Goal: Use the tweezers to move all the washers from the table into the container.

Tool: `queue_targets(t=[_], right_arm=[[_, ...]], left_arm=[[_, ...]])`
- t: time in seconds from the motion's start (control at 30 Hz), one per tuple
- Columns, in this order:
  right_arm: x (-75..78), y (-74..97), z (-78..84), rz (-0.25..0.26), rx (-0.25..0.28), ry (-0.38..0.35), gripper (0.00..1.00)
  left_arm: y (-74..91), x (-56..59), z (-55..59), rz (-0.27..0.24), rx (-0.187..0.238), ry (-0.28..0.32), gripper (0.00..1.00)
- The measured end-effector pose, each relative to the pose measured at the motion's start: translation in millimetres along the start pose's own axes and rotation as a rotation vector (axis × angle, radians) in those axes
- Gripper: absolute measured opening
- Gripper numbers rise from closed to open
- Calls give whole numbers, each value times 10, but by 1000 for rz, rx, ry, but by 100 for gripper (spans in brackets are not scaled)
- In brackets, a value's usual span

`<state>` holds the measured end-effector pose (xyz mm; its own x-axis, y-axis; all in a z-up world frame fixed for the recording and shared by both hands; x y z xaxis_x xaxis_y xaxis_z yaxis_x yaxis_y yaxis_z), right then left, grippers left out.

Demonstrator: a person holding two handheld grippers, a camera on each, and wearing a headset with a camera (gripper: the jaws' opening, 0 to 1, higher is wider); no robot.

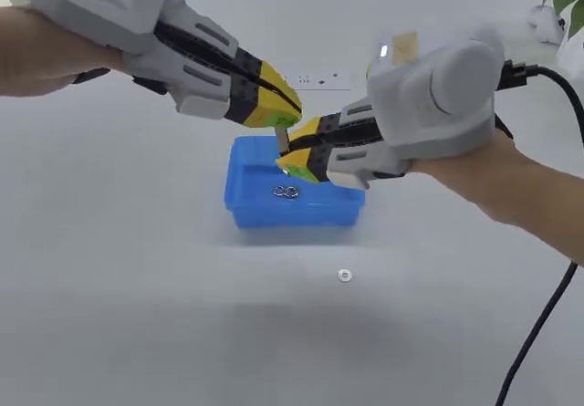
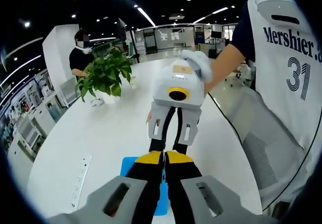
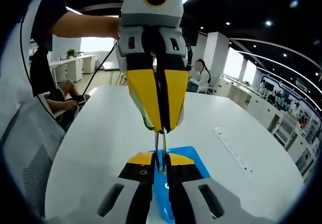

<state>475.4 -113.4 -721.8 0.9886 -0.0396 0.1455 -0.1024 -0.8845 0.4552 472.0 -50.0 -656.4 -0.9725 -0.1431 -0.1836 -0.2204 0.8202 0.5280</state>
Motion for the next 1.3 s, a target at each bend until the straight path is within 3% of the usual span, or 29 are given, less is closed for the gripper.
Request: queue_targets(t=[0.2,0.4,0.77,1.0,1.3], right_arm=[[131,-63,79,-21,17,-25,10],[209,-168,192,-34,0,-19,10],[398,-392,525,-40,-20,-46,10],[425,-554,746,-76,-44,-62,10],[439,-569,796,-74,-52,-71,11]], left_arm=[[-58,-101,61,-9,0,12,5],[-145,-194,206,2,-10,24,5],[-382,-389,575,10,-18,49,5],[-516,-415,795,28,-49,78,5],[-552,-435,839,26,-46,96,5]])
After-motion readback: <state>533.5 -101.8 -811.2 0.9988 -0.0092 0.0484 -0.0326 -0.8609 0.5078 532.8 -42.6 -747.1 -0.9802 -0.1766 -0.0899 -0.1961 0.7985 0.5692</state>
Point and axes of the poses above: the centre of the closed fingertips' face, and the gripper's own axes: y roughly backward along the fingers, x roughly to its right, z roughly out of its underside, the point moved 6 cm from there along y, roughly backward along the fingers, and after that the axes turned 5 degrees about -z, right-handed, at the moved point
